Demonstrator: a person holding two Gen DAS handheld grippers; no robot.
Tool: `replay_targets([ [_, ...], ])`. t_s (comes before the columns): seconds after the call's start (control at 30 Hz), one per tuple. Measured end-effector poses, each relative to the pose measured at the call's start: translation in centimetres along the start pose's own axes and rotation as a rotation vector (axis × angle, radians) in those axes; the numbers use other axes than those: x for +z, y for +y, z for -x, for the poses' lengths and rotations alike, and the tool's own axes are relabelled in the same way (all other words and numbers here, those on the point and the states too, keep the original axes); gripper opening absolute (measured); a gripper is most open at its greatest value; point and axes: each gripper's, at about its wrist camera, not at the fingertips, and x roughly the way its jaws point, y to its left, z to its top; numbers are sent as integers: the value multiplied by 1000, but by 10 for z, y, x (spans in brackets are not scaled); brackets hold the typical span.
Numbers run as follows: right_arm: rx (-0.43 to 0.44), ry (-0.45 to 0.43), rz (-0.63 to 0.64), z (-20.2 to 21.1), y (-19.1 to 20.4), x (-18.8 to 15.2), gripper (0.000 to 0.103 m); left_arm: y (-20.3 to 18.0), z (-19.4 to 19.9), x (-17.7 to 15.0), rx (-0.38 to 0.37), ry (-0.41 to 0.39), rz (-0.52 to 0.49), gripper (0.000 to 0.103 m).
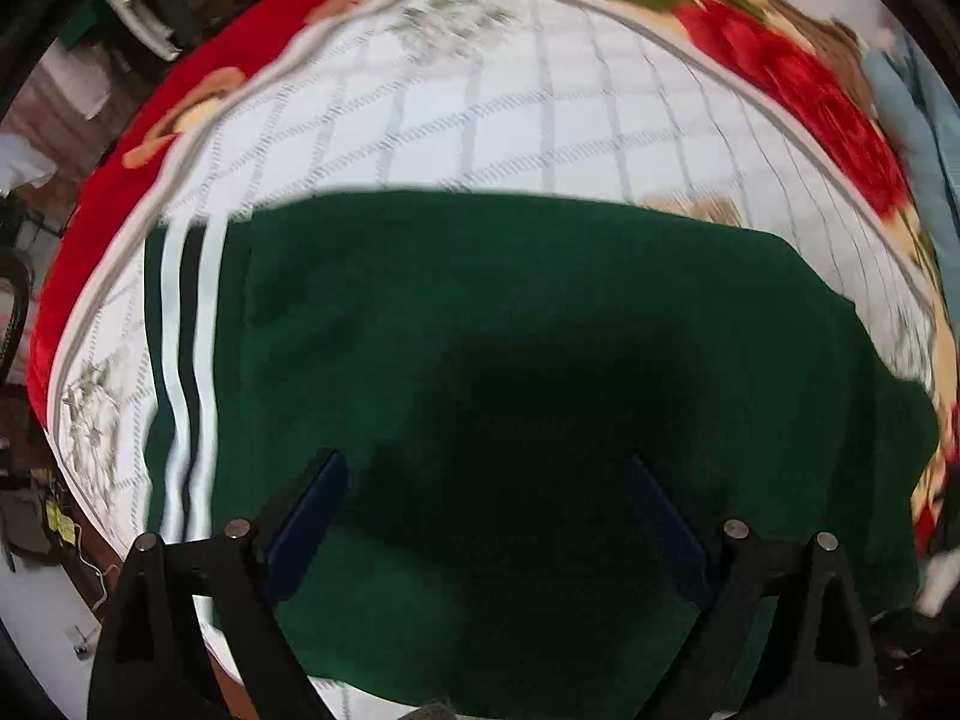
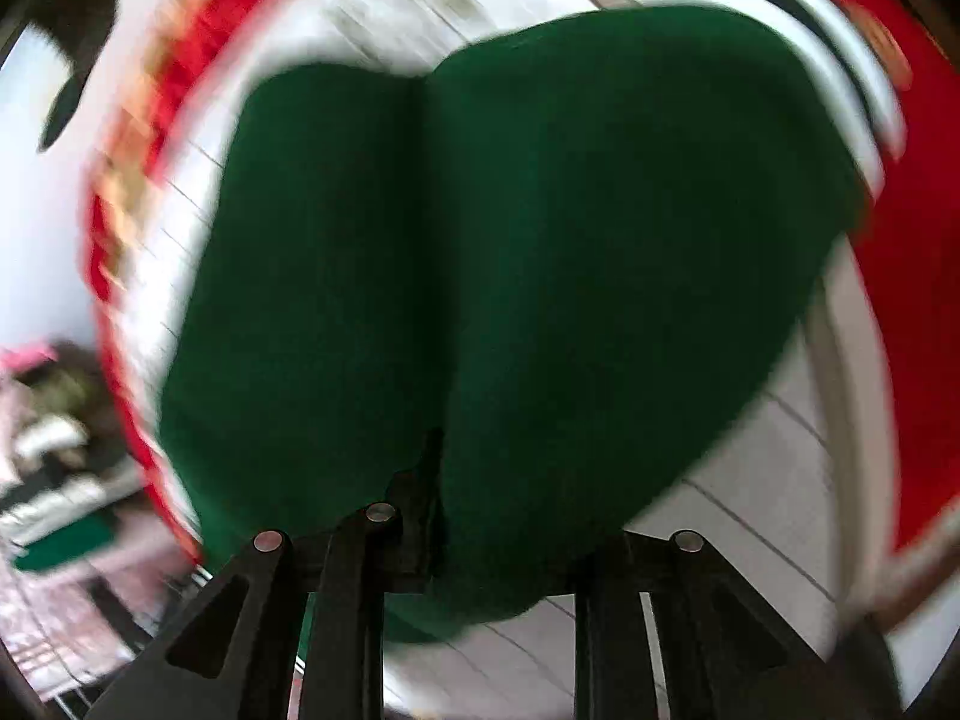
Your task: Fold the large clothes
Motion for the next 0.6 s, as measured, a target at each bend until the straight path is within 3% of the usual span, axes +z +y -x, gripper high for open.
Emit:
replay_targets([
  [0.03,-37,67,-2,-8,-10,-4,28,-8,0,-3,-2,2,-15,95],
  [0.1,-21,137,-23,-8,-29,-10,30,-27,-1,-6,-11,7,-52,95],
  [0.17,32,89,37,16,-35,-17,31,-49,-4,-3,-33,7,-90,95],
  [0.23,-18,34,117,38,-37,-25,37,-71,-10,6,-26,-2,-134,95],
  [0.33,-43,43,169,49,-34,-27,37,-100,-30,30,46,-36,-186,95],
  [0.43,-52,44,190,56,-19,-21,37,-111,-68,54,105,3,-203,97],
  [0.5,-89,57,212,65,-15,-24,37,-108,-84,65,85,46,-174,98],
  [0.6,-147,53,195,93,-20,-32,38,-105,-86,69,77,43,-180,103],
])
